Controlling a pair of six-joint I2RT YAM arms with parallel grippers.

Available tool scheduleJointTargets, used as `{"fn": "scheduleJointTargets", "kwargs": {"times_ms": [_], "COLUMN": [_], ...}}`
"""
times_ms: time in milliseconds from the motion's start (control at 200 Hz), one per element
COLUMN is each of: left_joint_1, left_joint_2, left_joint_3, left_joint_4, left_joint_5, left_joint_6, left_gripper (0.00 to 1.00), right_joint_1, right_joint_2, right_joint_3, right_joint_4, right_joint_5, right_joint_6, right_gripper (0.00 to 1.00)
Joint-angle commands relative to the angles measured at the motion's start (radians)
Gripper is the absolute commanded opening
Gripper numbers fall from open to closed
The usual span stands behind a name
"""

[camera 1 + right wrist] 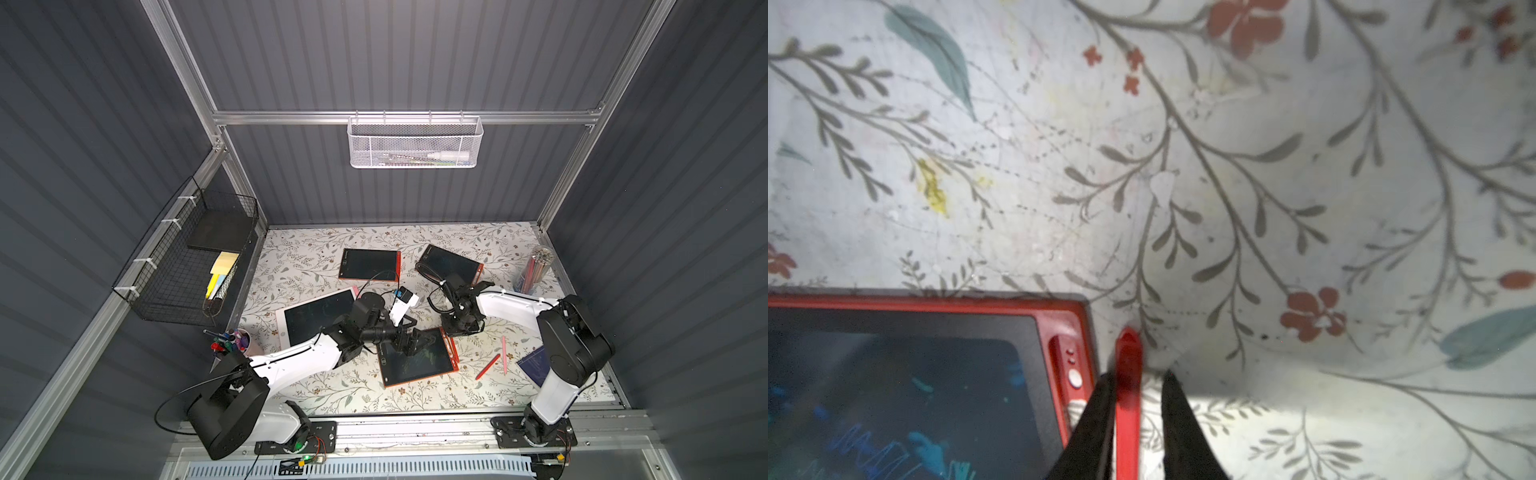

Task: Place the stylus back onto the writing tablet
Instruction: Pick up the stylus from the center of the board.

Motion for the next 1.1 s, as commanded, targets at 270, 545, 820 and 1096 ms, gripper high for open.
{"fn": "scheduleJointTargets", "kwargs": {"times_ms": [270,545,820,1096], "left_joint_1": [0.002,0.002,0.002,0.003], "left_joint_2": [-0.017,-0.016,-0.016,-0.016], "left_joint_3": [0.023,0.024,0.024,0.024], "left_joint_4": [-0.012,-0.012,-0.012,-0.010], "left_joint_5": [-0.009,-0.008,-0.011,-0.013], "left_joint_6": [0.025,0.025,0.023,0.023], "left_gripper": [0.99,0.99,0.99,0.99], "right_joint_1": [0.038,0.039,0.040,0.041], "right_joint_2": [0.057,0.044,0.001,-0.040], "right_joint_3": [0.030,0.021,0.035,0.030], "right_joint_4": [-0.030,-0.024,-0.053,-0.065], "right_joint_5": [0.068,0.073,0.082,0.052], "right_joint_6": [-0.009,-0.006,-0.012,-0.008], "right_gripper": [0.17,0.15,0.15,0.14]}}
